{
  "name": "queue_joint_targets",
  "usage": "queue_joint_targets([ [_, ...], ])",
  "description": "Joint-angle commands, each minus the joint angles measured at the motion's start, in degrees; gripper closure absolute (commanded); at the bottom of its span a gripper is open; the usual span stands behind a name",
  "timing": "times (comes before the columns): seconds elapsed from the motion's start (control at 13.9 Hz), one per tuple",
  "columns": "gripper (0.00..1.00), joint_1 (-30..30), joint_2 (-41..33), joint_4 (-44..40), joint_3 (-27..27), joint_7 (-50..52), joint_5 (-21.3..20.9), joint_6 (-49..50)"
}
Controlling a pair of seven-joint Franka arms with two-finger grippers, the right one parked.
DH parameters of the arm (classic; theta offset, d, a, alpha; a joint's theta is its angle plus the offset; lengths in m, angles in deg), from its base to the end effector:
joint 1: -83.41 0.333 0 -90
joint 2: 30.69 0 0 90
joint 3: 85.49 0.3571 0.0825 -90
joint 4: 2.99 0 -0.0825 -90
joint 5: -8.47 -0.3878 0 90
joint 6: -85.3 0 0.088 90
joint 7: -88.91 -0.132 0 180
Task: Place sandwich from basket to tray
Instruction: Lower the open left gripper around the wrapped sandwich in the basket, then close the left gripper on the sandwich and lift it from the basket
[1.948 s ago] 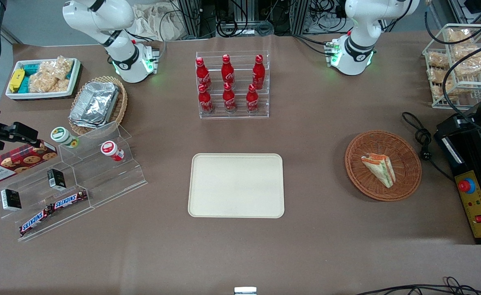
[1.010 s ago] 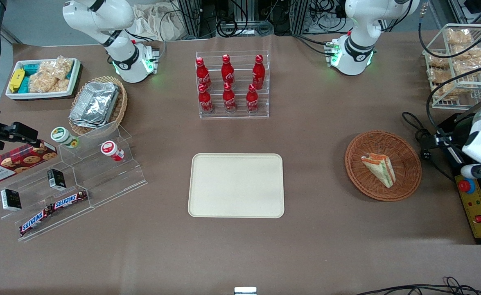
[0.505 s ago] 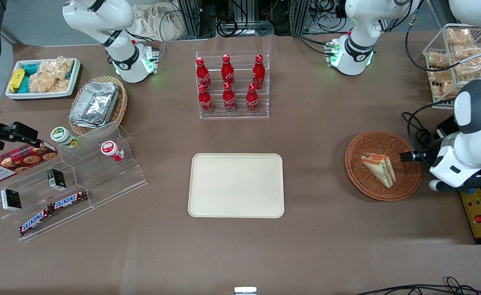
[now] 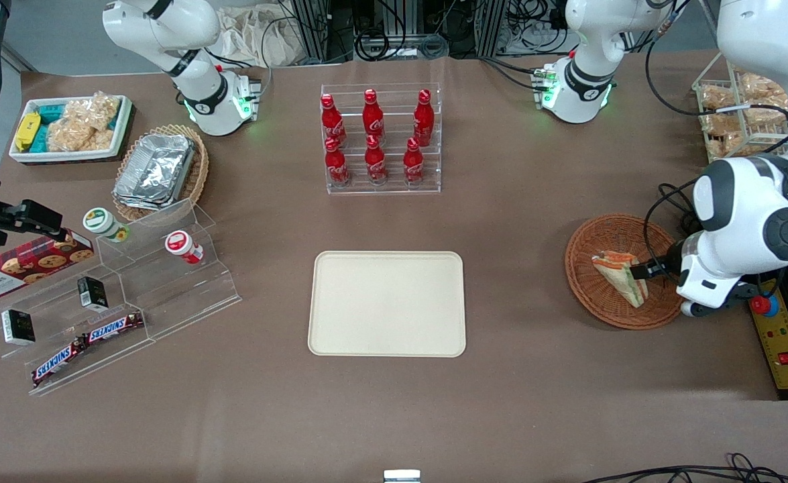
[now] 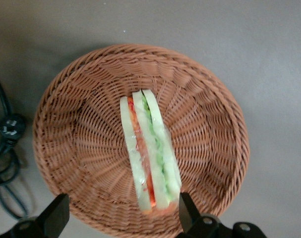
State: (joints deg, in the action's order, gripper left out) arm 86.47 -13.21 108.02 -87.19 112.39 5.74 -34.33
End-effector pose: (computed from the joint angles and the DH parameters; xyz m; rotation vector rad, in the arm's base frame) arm 0.6072 0.0186 0.3282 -3.0103 -0.6219 0.2243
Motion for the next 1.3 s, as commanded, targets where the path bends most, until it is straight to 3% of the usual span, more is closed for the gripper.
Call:
queue_joint_targets([
  [0.0, 0.01, -0.1, 1.8, 1.9, -0.1, 6.1, 1.7, -4.6],
  [0.36, 0.02, -0.1, 3.4, 7.9, -0.1, 9.7, 1.5, -16.0],
  [0.43, 0.06, -0.1, 3.8, 8.4, -0.1, 9.7, 1.5, -16.7],
  [0.51, 0.23, -0.1, 3.9, 8.9, -0.1, 9.7, 1.4, -16.6],
  [0.58, 0.53, -0.1, 3.6, 8.6, -0.1, 9.6, 1.4, -15.9],
  [0.72, 0.97, -0.1, 2.6, 6.9, -0.1, 9.0, 1.4, -12.6],
  [1.01, 1.0, -0.8, -0.9, -3.0, -0.7, 8.8, 1.4, 3.7],
  [1.23, 1.0, -0.6, -1.8, -18.5, -2.7, 7.2, 1.8, 21.9],
])
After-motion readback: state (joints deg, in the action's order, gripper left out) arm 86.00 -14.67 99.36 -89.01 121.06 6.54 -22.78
